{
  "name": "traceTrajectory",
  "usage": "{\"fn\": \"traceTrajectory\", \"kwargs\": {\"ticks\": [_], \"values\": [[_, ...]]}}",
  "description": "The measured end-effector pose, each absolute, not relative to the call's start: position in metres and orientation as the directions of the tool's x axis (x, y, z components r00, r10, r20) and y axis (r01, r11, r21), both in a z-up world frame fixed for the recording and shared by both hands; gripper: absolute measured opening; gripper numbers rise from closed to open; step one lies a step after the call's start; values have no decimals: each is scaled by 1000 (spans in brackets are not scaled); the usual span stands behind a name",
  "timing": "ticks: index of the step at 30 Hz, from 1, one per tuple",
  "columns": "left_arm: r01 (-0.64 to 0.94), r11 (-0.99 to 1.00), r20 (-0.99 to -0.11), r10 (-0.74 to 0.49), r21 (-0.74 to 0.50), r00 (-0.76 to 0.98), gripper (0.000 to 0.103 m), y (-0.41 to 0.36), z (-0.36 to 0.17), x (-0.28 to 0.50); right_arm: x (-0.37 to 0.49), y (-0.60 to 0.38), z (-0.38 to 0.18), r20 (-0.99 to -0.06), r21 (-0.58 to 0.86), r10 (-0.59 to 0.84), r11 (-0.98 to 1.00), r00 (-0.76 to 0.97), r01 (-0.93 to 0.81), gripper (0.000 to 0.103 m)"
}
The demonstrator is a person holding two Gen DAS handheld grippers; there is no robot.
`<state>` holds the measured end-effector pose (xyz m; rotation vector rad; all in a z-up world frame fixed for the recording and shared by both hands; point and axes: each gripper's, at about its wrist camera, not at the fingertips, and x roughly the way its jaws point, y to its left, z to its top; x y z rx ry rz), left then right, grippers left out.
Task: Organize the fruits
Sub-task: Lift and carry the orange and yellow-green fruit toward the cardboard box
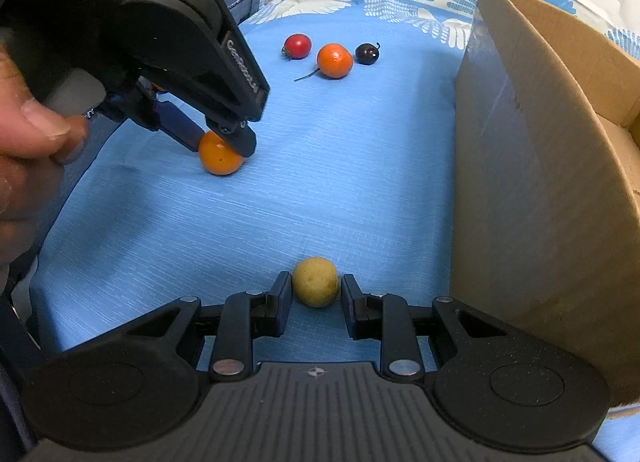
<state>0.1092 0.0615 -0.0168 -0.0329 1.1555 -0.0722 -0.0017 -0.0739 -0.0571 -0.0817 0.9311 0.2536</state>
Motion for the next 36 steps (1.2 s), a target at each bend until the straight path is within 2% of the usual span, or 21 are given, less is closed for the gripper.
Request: {"fn": "traceTrajectory", "kwargs": {"ticks": [10, 15, 21, 29, 36], "values": [[24, 997, -902, -75, -72, 426, 41, 60, -13, 109, -6, -73, -51, -783, 25, 174, 968, 597, -248, 25], [17, 996, -881, -80, -82, 466, 41, 59, -4, 107, -14, -76, -37, -743, 24, 179, 970, 644, -242, 25], [14, 994, -777, -95, -111, 622, 41, 58, 30, 92, -27, -81, -16, -680, 21, 175, 975, 712, -219, 25], [89, 986, -574, -155, -142, 804, 41, 44, 79, 47, -56, -103, 27, -538, 46, 193, 979, 821, -200, 25], [126, 979, -494, -191, -161, 848, 41, 36, 95, 21, -69, -155, 69, -430, 132, 194, 980, 882, -151, 25]]}}
